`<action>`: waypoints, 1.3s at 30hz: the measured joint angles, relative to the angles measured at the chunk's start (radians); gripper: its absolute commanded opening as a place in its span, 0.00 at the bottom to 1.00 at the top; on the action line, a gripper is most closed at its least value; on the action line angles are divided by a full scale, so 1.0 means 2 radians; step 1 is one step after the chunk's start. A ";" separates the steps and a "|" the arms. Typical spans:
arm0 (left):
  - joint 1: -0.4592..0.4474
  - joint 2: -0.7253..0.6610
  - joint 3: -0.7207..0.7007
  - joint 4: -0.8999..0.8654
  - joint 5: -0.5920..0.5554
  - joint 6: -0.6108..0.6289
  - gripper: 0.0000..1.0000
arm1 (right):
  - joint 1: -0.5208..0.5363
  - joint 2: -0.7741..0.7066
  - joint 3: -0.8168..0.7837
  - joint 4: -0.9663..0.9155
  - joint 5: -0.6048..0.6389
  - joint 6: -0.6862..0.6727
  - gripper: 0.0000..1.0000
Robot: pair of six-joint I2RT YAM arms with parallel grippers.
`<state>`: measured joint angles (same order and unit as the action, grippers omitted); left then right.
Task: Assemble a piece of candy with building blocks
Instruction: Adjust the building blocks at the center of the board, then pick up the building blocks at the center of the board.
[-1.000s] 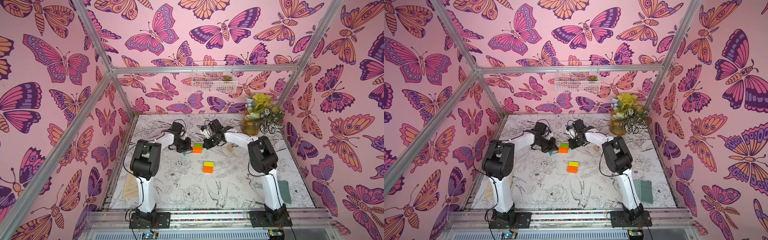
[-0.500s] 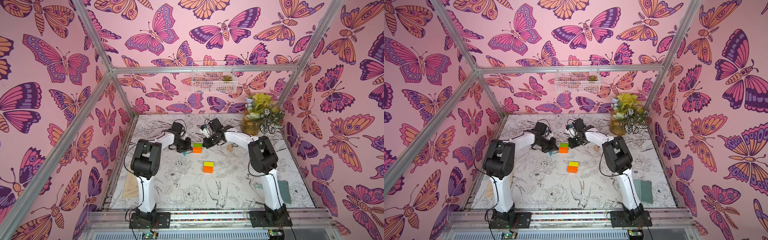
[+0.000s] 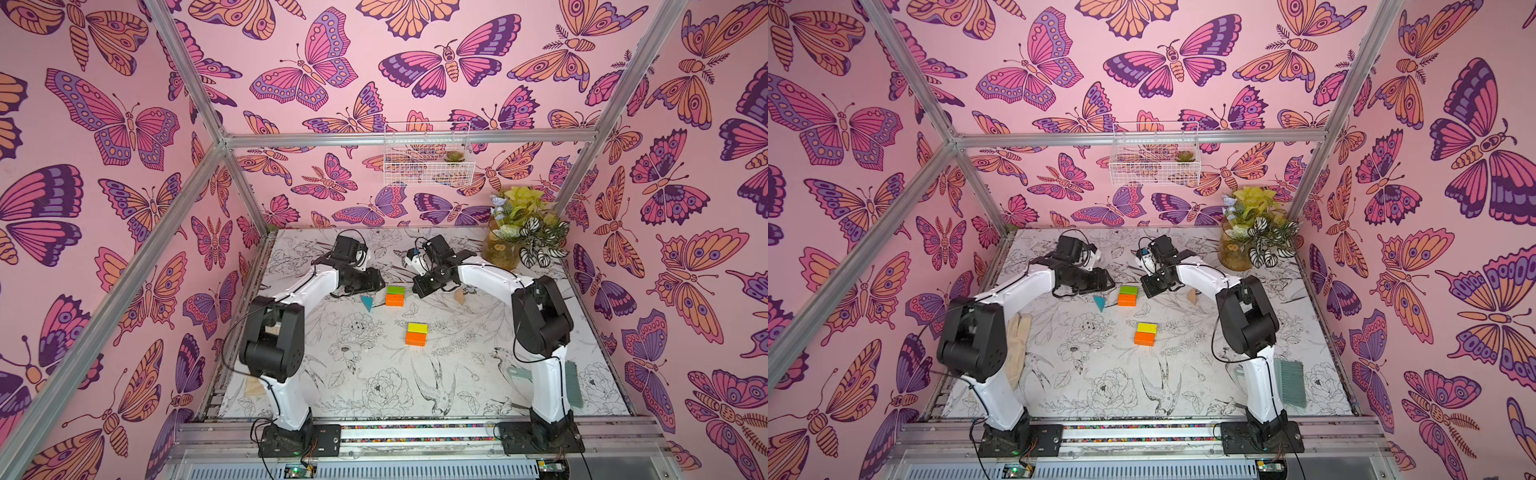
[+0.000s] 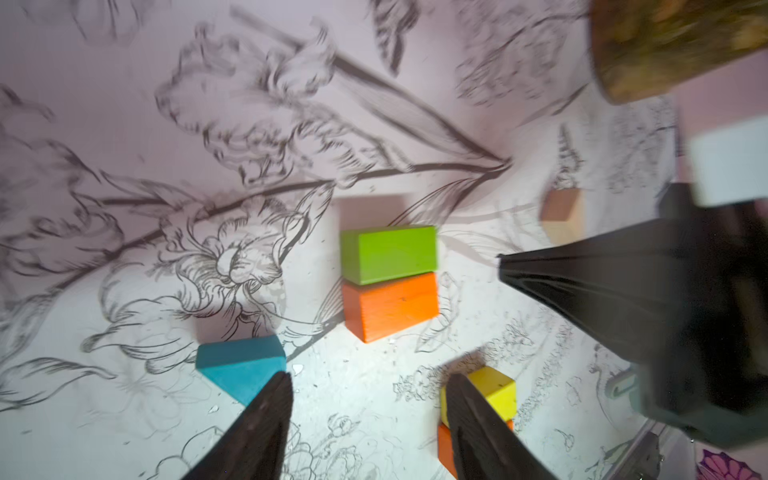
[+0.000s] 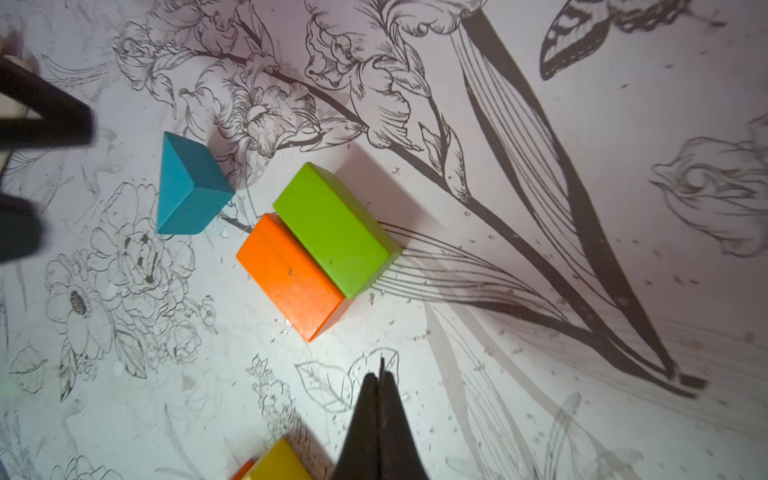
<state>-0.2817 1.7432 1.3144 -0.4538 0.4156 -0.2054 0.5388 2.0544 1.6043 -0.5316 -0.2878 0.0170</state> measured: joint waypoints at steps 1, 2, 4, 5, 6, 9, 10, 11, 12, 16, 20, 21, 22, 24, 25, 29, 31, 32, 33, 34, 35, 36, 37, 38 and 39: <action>0.000 -0.026 -0.004 0.005 0.003 0.028 0.72 | 0.000 -0.014 -0.006 -0.001 0.005 -0.001 0.07; 0.000 -0.047 -0.009 0.009 0.009 0.058 0.72 | 0.000 -0.028 -0.013 -0.001 0.010 -0.002 0.07; 0.000 -0.077 -0.018 0.016 0.028 0.117 0.71 | 0.000 -0.048 -0.021 -0.002 0.019 -0.005 0.07; 0.000 -0.087 -0.022 0.018 0.037 0.150 0.71 | 0.000 -0.057 -0.025 -0.003 0.023 -0.006 0.08; 0.000 -0.090 -0.026 0.019 0.042 0.175 0.70 | 0.000 -0.063 -0.027 -0.003 0.027 -0.007 0.08; -0.003 -0.086 -0.042 0.019 0.045 0.257 0.65 | 0.000 -0.074 -0.030 -0.004 0.037 -0.012 0.13; -0.004 -0.085 -0.051 0.020 0.045 0.286 0.64 | 0.000 -0.075 -0.030 -0.005 0.041 -0.014 0.13; -0.007 -0.084 -0.062 0.026 0.044 0.317 0.64 | 0.000 -0.075 -0.030 -0.006 0.045 -0.016 0.13; -0.009 -0.085 -0.072 0.033 0.042 0.340 0.64 | 0.000 -0.075 -0.030 -0.008 0.048 -0.019 0.13; -0.020 -0.085 -0.107 0.075 0.029 0.429 0.66 | 0.000 -0.075 -0.030 -0.020 0.060 -0.025 0.13; -0.023 -0.084 -0.109 0.104 0.027 0.517 0.66 | -0.001 -0.080 -0.033 -0.021 0.069 -0.026 0.13; -0.024 -0.080 -0.106 0.109 0.026 0.539 0.66 | -0.001 -0.084 -0.035 -0.021 0.070 -0.026 0.13; -0.026 -0.072 -0.101 0.111 0.023 0.559 0.66 | -0.002 -0.087 -0.037 -0.021 0.072 -0.026 0.14; -0.031 -0.050 -0.088 0.111 0.018 0.594 0.66 | -0.003 -0.093 -0.041 -0.021 0.074 -0.027 0.13; -0.032 -0.038 -0.082 0.109 0.018 0.608 0.67 | -0.004 -0.096 -0.043 -0.021 0.075 -0.029 0.13; -0.036 0.005 -0.059 0.100 0.018 0.644 0.68 | -0.010 -0.102 -0.053 -0.021 0.077 -0.034 0.13; -0.038 0.021 -0.046 0.095 0.018 0.657 0.68 | -0.014 -0.102 -0.056 -0.020 0.077 -0.035 0.13; -0.039 0.027 -0.040 0.092 0.018 0.662 0.69 | -0.016 -0.102 -0.058 -0.021 0.077 -0.035 0.13; -0.039 0.033 -0.032 0.087 0.018 0.666 0.69 | -0.018 -0.103 -0.060 -0.020 0.077 -0.035 0.13; -0.040 0.039 -0.021 0.080 0.019 0.671 0.69 | -0.020 -0.104 -0.063 -0.020 0.076 -0.035 0.13; -0.041 0.044 -0.011 0.071 0.020 0.674 0.69 | -0.021 -0.106 -0.065 -0.020 0.077 -0.035 0.13; -0.042 0.051 0.001 0.063 0.021 0.675 0.68 | -0.023 -0.108 -0.068 -0.020 0.076 -0.035 0.13; -0.043 0.057 0.012 0.054 0.024 0.677 0.68 | -0.025 -0.110 -0.070 -0.020 0.076 -0.035 0.13; -0.043 0.062 0.020 0.047 0.027 0.678 0.68 | -0.026 -0.111 -0.071 -0.020 0.076 -0.035 0.13; -0.043 0.067 0.029 0.035 0.031 0.679 0.68 | -0.027 -0.112 -0.073 -0.019 0.076 -0.035 0.13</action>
<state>-0.3679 1.8763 1.3720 -0.3832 0.4786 1.1522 0.4839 1.8305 1.4582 -0.5694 -0.1368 -0.0532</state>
